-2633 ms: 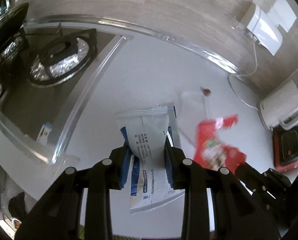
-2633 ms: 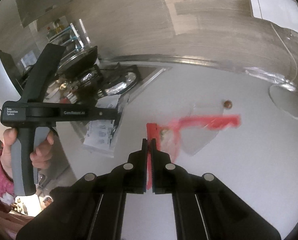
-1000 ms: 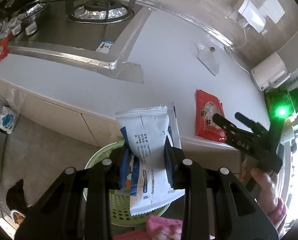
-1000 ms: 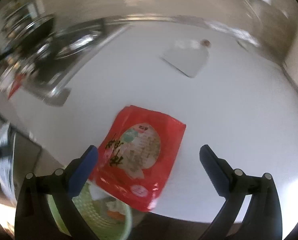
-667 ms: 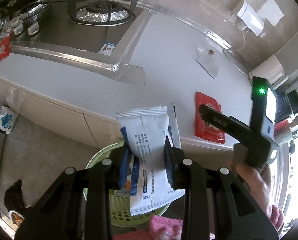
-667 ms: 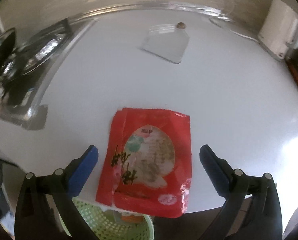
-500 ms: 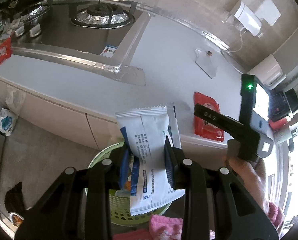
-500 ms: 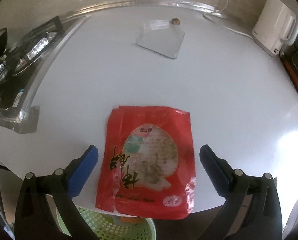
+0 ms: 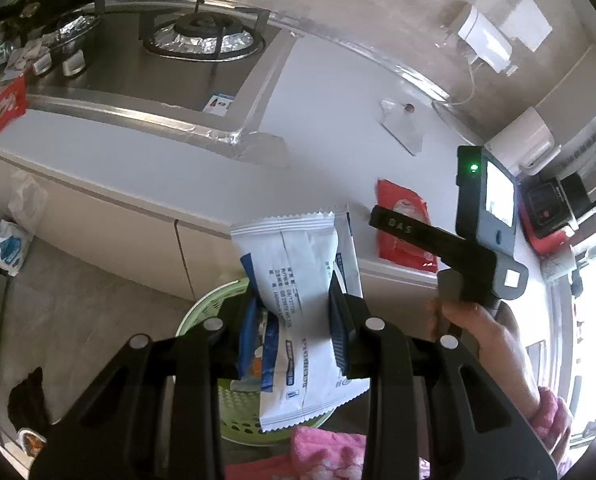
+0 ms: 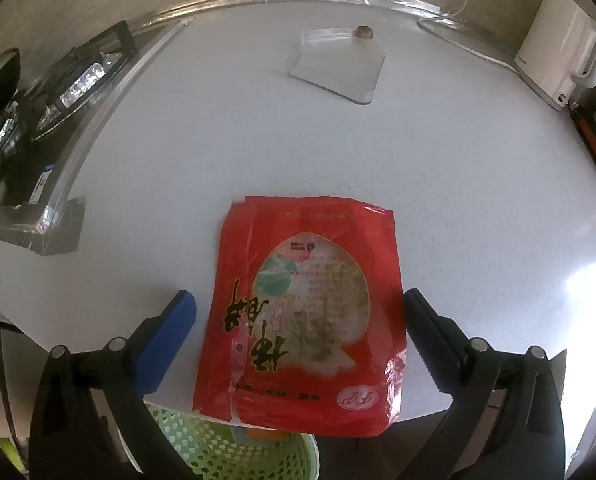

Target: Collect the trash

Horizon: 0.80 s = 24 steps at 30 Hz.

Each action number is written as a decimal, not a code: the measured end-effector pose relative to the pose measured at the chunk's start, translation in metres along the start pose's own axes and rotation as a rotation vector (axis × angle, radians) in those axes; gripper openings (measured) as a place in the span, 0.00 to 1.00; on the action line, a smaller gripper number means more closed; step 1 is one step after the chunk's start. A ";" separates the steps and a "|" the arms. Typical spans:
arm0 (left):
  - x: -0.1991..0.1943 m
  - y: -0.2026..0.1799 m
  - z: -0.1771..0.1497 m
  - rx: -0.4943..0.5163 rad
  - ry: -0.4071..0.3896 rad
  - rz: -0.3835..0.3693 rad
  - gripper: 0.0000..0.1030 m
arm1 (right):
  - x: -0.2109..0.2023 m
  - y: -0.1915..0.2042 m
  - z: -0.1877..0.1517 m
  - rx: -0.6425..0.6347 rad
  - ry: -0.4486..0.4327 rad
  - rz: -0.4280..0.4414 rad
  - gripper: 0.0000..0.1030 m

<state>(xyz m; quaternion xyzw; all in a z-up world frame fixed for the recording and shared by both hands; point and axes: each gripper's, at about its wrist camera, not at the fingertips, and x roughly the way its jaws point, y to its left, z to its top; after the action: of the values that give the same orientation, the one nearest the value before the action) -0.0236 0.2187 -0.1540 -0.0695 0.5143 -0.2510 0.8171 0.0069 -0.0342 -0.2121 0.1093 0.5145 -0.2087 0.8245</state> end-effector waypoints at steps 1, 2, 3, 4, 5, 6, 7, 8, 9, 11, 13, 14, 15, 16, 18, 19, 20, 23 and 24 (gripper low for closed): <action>-0.001 0.000 0.000 0.001 -0.002 -0.001 0.29 | -0.001 0.000 -0.001 0.003 -0.009 -0.001 0.98; -0.002 0.000 -0.001 0.002 -0.006 -0.002 0.29 | 0.000 0.001 -0.002 0.002 -0.017 -0.001 0.98; -0.003 0.000 -0.001 0.004 -0.007 -0.004 0.29 | -0.001 0.001 -0.004 0.001 -0.028 -0.001 0.98; -0.004 0.000 -0.001 0.004 -0.009 -0.006 0.29 | -0.001 0.002 -0.006 -0.001 -0.041 -0.001 0.98; -0.004 0.000 -0.001 0.003 -0.010 -0.007 0.29 | -0.002 0.002 -0.008 -0.001 -0.050 -0.001 0.98; -0.004 0.001 -0.002 0.002 -0.012 -0.008 0.29 | -0.003 0.002 -0.009 -0.002 -0.057 -0.001 0.98; -0.005 0.001 -0.002 0.000 -0.013 -0.008 0.29 | -0.003 0.001 -0.009 -0.003 -0.060 0.000 0.98; -0.005 0.002 -0.002 -0.002 -0.014 -0.009 0.29 | -0.003 0.001 -0.009 -0.003 -0.056 0.001 0.98; -0.006 0.003 -0.002 -0.004 -0.015 -0.010 0.29 | -0.002 0.001 -0.008 -0.005 -0.047 0.001 0.98; -0.006 0.004 -0.002 -0.008 -0.015 -0.009 0.29 | -0.001 0.001 -0.005 -0.005 -0.026 0.002 0.98; -0.007 0.005 -0.002 -0.010 -0.016 -0.009 0.29 | 0.000 0.002 -0.003 -0.012 -0.019 0.006 0.97; -0.007 0.005 -0.002 -0.011 -0.016 -0.008 0.29 | -0.001 0.003 -0.003 -0.031 -0.032 0.017 0.94; -0.007 0.004 -0.003 -0.011 -0.016 -0.007 0.29 | -0.004 0.006 -0.004 -0.061 -0.055 0.033 0.80; -0.007 0.005 -0.003 -0.011 -0.016 -0.007 0.29 | -0.006 0.008 -0.003 -0.079 -0.066 0.042 0.52; -0.007 0.006 -0.002 -0.011 -0.017 -0.006 0.29 | -0.012 0.014 -0.001 -0.114 -0.064 0.072 0.20; -0.007 0.005 -0.002 -0.013 -0.016 -0.006 0.29 | -0.012 0.014 0.000 -0.113 -0.060 0.080 0.17; -0.008 0.005 -0.001 -0.011 -0.017 -0.008 0.29 | -0.012 0.014 0.000 -0.108 -0.064 0.086 0.16; -0.009 0.004 -0.002 -0.001 -0.024 -0.004 0.29 | -0.015 0.014 -0.003 -0.123 -0.080 0.089 0.11; -0.010 0.004 -0.002 0.001 -0.025 -0.002 0.29 | -0.014 0.014 -0.004 -0.124 -0.078 0.098 0.09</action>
<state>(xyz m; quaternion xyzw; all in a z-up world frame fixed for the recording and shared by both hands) -0.0276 0.2270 -0.1488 -0.0728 0.5039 -0.2514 0.8232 0.0049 -0.0170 -0.2012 0.0748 0.4880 -0.1399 0.8583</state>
